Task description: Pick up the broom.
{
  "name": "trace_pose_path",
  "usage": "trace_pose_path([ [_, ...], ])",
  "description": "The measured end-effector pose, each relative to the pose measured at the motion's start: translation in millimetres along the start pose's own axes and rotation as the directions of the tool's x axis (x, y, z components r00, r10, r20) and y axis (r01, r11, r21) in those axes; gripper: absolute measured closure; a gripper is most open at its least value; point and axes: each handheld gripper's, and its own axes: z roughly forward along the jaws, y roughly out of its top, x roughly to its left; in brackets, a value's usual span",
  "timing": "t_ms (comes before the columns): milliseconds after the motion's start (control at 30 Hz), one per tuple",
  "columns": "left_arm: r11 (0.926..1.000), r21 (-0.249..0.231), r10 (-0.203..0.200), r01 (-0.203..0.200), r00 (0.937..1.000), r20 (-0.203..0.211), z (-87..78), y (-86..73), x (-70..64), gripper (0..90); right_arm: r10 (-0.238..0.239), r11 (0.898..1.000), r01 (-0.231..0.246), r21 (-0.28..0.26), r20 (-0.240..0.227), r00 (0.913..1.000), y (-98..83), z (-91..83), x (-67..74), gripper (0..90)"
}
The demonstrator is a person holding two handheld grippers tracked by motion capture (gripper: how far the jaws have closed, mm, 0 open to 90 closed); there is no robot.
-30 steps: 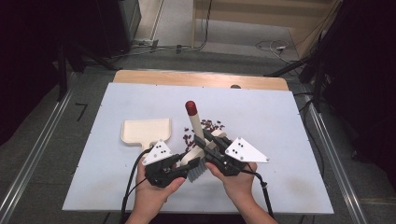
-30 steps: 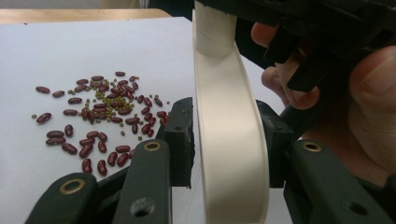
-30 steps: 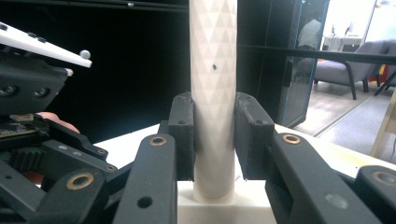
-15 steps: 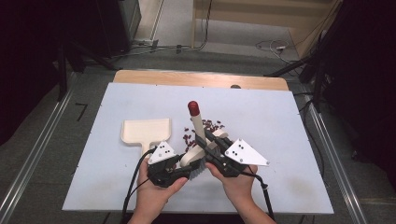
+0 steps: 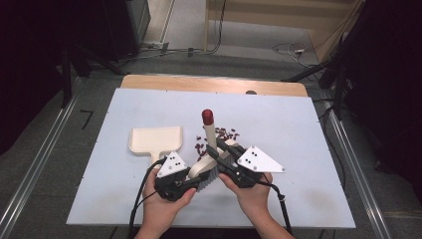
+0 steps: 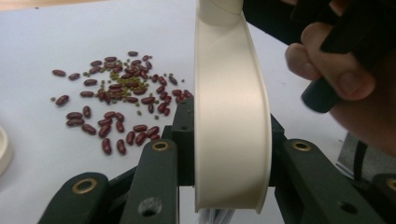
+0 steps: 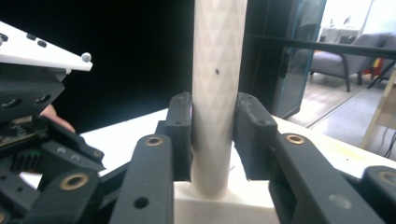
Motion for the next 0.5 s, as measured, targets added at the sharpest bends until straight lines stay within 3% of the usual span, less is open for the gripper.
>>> trace_pose_path([
  [100, 1.0000, 0.004, 0.008, -0.008, 1.0000, -0.001, -2.2, -0.4, 5.0, 68.7, 0.013, 1.000, -0.012, 0.016, -0.039, 0.9992, 5.7, -1.1, -6.3, 46.2],
  [133, 0.9999, 0.004, 0.013, -0.013, 0.9999, 0.003, -3.4, -0.3, 6.9, 68.7, 0.013, 1.000, -0.012, 0.016, -0.039, 0.9992, 5.7, -1.1, -6.3, 46.2],
  [233, 0.9996, 0.003, 0.029, -0.029, 0.9995, 0.010, -6.7, -0.2, 12.5, 68.7, 0.062, 0.997, -0.059, 0.046, -0.066, 0.9959, 9.3, -4.4, -17.6, 34.8],
  [400, 0.9988, 0.010, 0.049, -0.049, 0.9985, 0.026, -13.2, -0.9, 24.7, 68.7, 0.088, 0.993, -0.079, 0.085, -0.102, 0.9908, 10.7, -8.7, -31.5, 32.7],
  [500, 0.9960, 0.018, 0.087, -0.088, 0.9957, 0.030, -17.9, -1.5, 30.2, 68.7, 0.092, 0.990, -0.074, 0.121, -0.148, 0.9846, 11.5, -12.0, -42.8, 29.8],
])
